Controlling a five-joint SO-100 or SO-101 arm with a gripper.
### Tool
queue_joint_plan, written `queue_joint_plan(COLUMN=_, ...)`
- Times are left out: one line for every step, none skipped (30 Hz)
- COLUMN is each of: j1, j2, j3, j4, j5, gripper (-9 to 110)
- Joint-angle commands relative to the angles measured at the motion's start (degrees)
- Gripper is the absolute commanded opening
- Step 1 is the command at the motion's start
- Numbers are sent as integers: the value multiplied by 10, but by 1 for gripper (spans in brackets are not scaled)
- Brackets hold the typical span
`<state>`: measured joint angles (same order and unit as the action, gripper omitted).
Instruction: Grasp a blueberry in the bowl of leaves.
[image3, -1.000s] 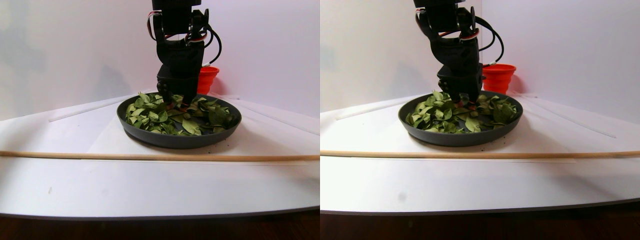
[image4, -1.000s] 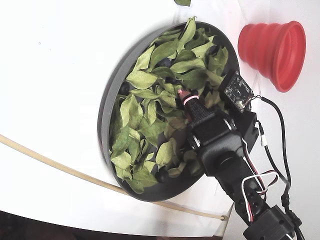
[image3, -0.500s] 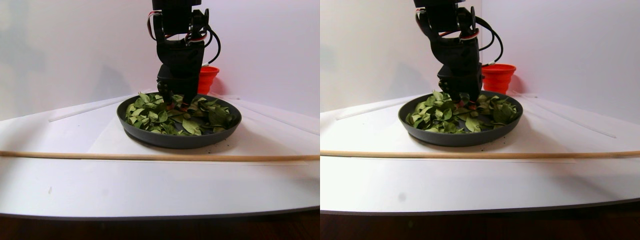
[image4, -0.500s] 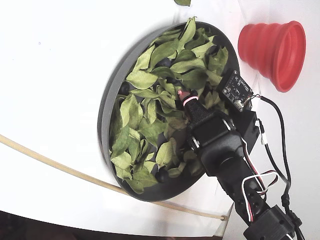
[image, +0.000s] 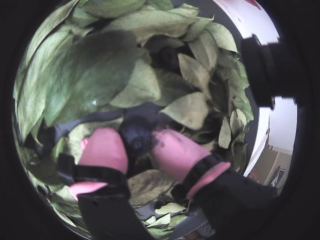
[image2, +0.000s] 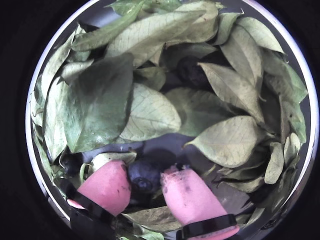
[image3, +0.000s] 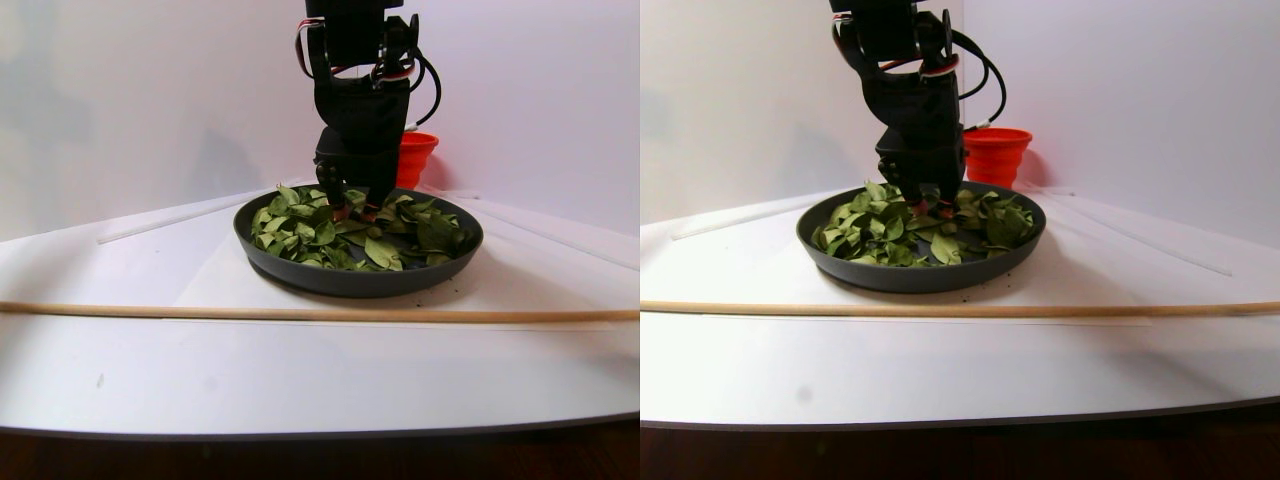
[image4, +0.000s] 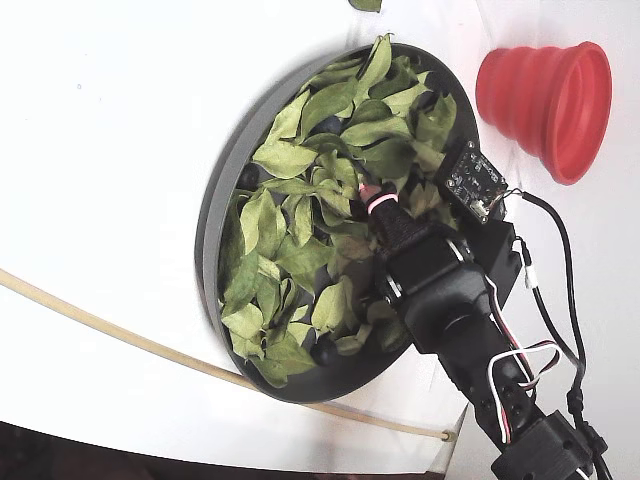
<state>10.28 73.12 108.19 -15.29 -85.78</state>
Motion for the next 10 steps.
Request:
queue_joint_plan(j1=14, j2=97, j3=-18, j4=0, j5=-10, gripper=11)
queue_joint_plan(j1=14, j2=99, j3=-16, j4=0, j5=-12, gripper=11)
queue_joint_plan(j1=14, j2=103, j3=-15, j4=0, j5=-14, gripper=11)
queue_joint_plan(j1=15, j2=105, j3=-14, j4=0, j5=-15, gripper=11)
queue_joint_plan(j1=15, j2=108, j3=-14, j4=0, j5=-16, gripper=11)
queue_joint_plan(j1=16, j2=110, j3=-14, j4=0, j5=-17, gripper=11)
queue_joint_plan(j1=16, j2=113, j3=-14, j4=0, j5=-18, gripper=11)
queue_joint_plan(j1=16, j2=115, j3=-14, j4=1, j5=-18, gripper=11)
queue_joint_plan(j1=16, j2=117, j3=-14, j4=3, j5=-20, gripper=11)
queue_joint_plan(j1=17, j2=119, j3=-14, j4=3, j5=-22, gripper=11)
